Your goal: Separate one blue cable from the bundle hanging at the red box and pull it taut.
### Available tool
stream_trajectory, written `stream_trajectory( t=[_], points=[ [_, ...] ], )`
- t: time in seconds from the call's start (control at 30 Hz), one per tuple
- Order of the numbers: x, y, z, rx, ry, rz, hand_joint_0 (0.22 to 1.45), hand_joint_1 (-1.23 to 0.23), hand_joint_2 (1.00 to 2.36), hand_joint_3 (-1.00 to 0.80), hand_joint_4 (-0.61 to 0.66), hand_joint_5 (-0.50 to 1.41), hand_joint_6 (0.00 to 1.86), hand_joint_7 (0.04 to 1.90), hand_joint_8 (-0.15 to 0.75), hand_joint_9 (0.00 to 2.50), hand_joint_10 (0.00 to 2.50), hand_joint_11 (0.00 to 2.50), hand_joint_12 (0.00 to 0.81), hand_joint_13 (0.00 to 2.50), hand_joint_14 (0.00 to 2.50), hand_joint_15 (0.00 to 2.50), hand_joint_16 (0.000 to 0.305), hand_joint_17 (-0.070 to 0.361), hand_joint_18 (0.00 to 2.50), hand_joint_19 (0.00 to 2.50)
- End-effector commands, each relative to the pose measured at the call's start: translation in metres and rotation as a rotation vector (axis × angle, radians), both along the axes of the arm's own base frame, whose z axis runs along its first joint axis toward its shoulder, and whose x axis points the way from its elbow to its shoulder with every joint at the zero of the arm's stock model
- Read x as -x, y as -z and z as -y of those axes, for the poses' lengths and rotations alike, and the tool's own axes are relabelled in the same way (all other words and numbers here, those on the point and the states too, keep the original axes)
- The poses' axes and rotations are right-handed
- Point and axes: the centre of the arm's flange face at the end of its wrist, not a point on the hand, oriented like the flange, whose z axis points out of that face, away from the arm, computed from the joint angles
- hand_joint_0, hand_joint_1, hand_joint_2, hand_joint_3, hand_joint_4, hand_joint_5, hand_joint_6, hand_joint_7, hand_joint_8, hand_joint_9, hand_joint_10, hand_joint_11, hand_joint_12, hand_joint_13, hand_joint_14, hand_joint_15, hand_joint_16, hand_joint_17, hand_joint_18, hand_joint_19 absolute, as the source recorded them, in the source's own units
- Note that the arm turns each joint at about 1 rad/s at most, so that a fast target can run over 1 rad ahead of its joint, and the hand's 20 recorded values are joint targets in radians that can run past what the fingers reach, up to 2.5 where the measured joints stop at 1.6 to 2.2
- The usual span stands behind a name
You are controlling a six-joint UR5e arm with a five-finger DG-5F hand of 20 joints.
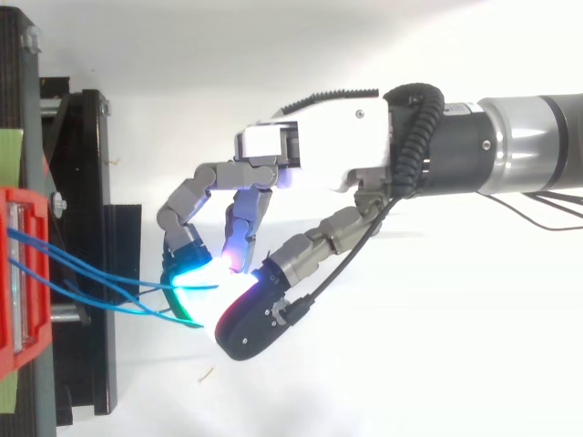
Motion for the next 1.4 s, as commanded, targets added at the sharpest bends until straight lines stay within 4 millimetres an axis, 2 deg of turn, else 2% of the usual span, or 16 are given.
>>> stream_trajectory(
  t=[0.0, 0.03, 0.07, 0.1, 0.2, 0.33, 0.4, 0.5, 0.7, 0.83, 1.03, 1.13, 1.2, 1.33, 1.37],
  points=[
    [0.000, 0.000, 0.000, -0.002, -0.003, -0.001, 0.59, -0.74, 1.01, -0.30, 0.10, -0.16, 0.87, 1.23, 0.337, 1.24, 0.02, 1.00, 0.384, 1.14, 0.02, 0.69, 0.052, 0.117, 0.94, 0.63],
    [0.000, 0.000, 0.000, -0.002, -0.003, -0.001, 0.59, -0.74, 1.01, -0.34, 0.10, -0.17, 0.87, 1.24, 0.331, 1.24, 0.02, 1.00, 0.376, 1.13, 0.02, 0.70, 0.050, 0.113, 0.92, 0.65],
    [0.000, 0.000, 0.000, -0.002, -0.003, 0.000, 0.55, -0.71, 1.00, -0.48, 0.10, -0.17, 0.86, 1.23, 0.331, 1.23, 0.02, 1.01, 0.374, 1.13, 0.02, 0.70, 0.050, 0.112, 0.92, 0.65],
    [0.000, 0.000, 0.000, -0.004, -0.003, 0.000, 0.54, -0.69, 1.00, -0.50, 0.10, -0.17, 0.86, 1.21, 0.332, 1.23, 0.02, 1.02, 0.378, 1.13, 0.02, 0.70, 0.051, 0.114, 0.92, 0.65],
    [0.000, 0.000, 0.000, -0.008, -0.005, -0.002, 0.51, -0.55, 1.00, -0.50, 0.12, -0.17, 0.85, 1.19, 0.340, 1.24, 0.02, 0.99, 0.389, 1.15, 0.02, 0.69, 0.053, 0.119, 0.95, 0.64],
    [0.000, 0.000, 0.002, -0.008, -0.002, -0.002, 0.53, -0.46, 1.00, -0.50, 0.12, -0.17, 0.85, 1.18, 0.330, 1.24, 0.02, 0.98, 0.384, 1.14, 0.02, 0.70, 0.051, 0.116, 0.93, 0.67],
    [0.001, 0.000, 0.003, -0.008, 0.000, -0.002, 0.57, -0.47, 1.00, -0.50, 0.11, -0.17, 0.84, 1.21, 0.327, 1.23, 0.02, 0.98, 0.378, 1.14, 0.02, 0.70, 0.050, 0.112, 0.92, 0.68],
    [0.001, 0.000, 0.003, -0.008, 0.001, -0.002, 0.59, -0.60, 1.01, -0.35, 0.11, -0.17, 0.87, 1.26, 0.336, 1.25, 0.02, 0.99, 0.381, 1.15, 0.02, 0.70, 0.050, 0.113, 0.93, 0.68],
    [0.002, -0.010, 0.005, -0.004, 0.005, 0.006, 0.59, -0.72, 1.01, -0.18, 0.08, -0.16, 0.89, 1.28, 0.362, 1.27, 0.02, 1.01, 0.401, 1.18, 0.02, 0.68, 0.055, 0.125, 0.99, 0.62],
    [0.004, -0.018, 0.005, -0.002, 0.005, 0.000, 0.60, -0.76, 1.01, -0.13, 0.03, -0.16, 0.90, 1.30, 0.365, 1.26, 0.02, 1.01, 0.400, 1.18, 0.02, 0.69, 0.056, 0.126, 1.00, 0.61],
    [0.007, -0.018, 0.005, -0.001, 0.005, -0.021, 0.64, -0.81, 1.02, -0.13, -0.04, -0.17, 0.91, 1.37, 0.339, 1.22, 0.02, 1.01, 0.380, 1.14, 0.02, 0.69, 0.052, 0.116, 0.95, 0.60],
    [0.007, -0.018, 0.005, 0.000, 0.005, -0.021, 0.67, -0.81, 1.01, -0.25, -0.02, -0.18, 0.92, 1.28, 0.330, 1.19, 0.02, 1.04, 0.363, 1.12, 0.02, 0.70, 0.049, 0.110, 0.91, 0.60],
    [0.007, -0.018, 0.005, 0.002, 0.005, -0.021, 0.63, -0.78, 1.00, -0.47, 0.07, -0.18, 0.90, 1.22, 0.313, 1.17, 0.02, 1.03, 0.359, 1.10, 0.02, 0.70, 0.048, 0.108, 0.89, 0.62],
    [0.007, -0.018, 0.006, 0.002, 0.007, -0.018, 0.55, -0.65, 1.00, -0.50, 0.10, -0.18, 0.87, 1.17, 0.325, 1.18, 0.02, 1.01, 0.372, 1.11, 0.02, 0.70, 0.050, 0.113, 0.90, 0.63],
    [0.007, -0.018, 0.006, 0.002, 0.007, -0.019, 0.52, -0.54, 1.00, -0.50, 0.12, -0.17, 0.85, 1.15, 0.335, 1.20, 0.02, 0.99, 0.379, 1.12, 0.02, 0.69, 0.052, 0.118, 0.91, 0.63]
  ],
)
